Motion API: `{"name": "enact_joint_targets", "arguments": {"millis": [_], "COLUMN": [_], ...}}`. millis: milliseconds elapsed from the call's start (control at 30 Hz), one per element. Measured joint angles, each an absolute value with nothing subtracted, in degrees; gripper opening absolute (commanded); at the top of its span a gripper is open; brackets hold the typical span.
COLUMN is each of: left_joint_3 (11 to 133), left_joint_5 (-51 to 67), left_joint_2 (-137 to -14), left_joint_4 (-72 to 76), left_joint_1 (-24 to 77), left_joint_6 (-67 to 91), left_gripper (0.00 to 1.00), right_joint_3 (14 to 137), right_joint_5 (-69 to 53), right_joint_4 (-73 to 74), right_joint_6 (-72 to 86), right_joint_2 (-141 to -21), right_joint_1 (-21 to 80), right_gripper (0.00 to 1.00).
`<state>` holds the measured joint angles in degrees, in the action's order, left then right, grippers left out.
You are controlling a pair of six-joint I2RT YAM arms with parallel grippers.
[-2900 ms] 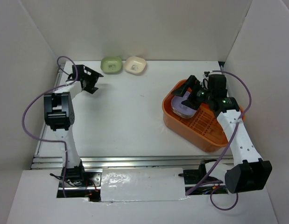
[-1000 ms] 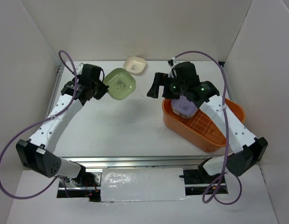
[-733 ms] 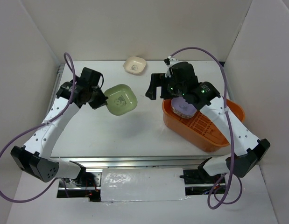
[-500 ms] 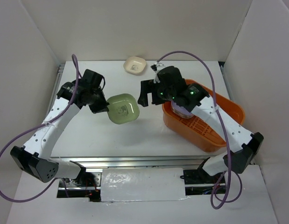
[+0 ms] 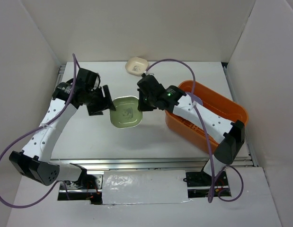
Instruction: Place the plates into the plastic bin on the countertop
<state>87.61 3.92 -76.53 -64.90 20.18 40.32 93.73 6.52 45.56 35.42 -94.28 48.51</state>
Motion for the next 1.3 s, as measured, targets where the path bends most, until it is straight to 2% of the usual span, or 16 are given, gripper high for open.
{"name": "enact_joint_targets", "arguments": {"millis": [200,367,567,800,833,867,900,933,967,1167,1300], "left_joint_3": [97.4,105.3,97.5,88.6,88.1,87.7,87.7,87.7,87.8,87.8,79.3], "left_joint_5": [0.7,-4.9,-3.0,6.5,7.4,8.0,8.8,9.6,10.3,16.0,20.5], "left_joint_2": [-76.1,-70.0,-63.5,-77.5,-79.8,-81.6,-83.2,-84.4,-85.3,-88.9,-90.0], "left_joint_4": [-65.6,-62.5,-57.3,-51.2,-50.8,-50.5,-50.5,-49.9,-49.2,-42.9,-28.8], "left_joint_1": [17.2,14.6,10.7,7.9,7.7,7.6,7.5,7.4,7.3,6.6,6.1], "left_joint_6": [40.0,39.0,38.7,38.7,38.7,38.7,38.5,37.9,37.6,37.9,44.2], "left_gripper": [0.99,0.99,0.99,0.99,0.99,0.99,0.99,0.99,0.99,0.99,0.99], "right_joint_3": [92.8,83.7,72.3,68.5,68.3,68.1,68.1,68.1,68.3,75.9,79.2], "right_joint_5": [13.3,14.9,14.5,9.4,8.7,8.0,7.5,6.9,6.5,5.8,3.4], "right_joint_4": [50.8,54.1,54.2,51.4,50.7,50.0,49.3,48.5,48.1,48.1,45.0], "right_joint_6": [41.1,45.0,44.8,42.7,42.5,42.4,42.4,42.6,42.2,42.5,42.5], "right_joint_2": [-91.5,-83.0,-68.9,-71.5,-73.1,-74.6,-75.9,-77.1,-77.9,-77.3,-69.3], "right_joint_1": [45.2,29.7,7.7,0.6,-0.1,-0.6,-1.3,-1.8,-2.1,0.2,3.2], "right_gripper": [0.0,0.0,0.0,0.0,0.11,0.26,0.73,0.96,1.0,1.0,1.0]}}
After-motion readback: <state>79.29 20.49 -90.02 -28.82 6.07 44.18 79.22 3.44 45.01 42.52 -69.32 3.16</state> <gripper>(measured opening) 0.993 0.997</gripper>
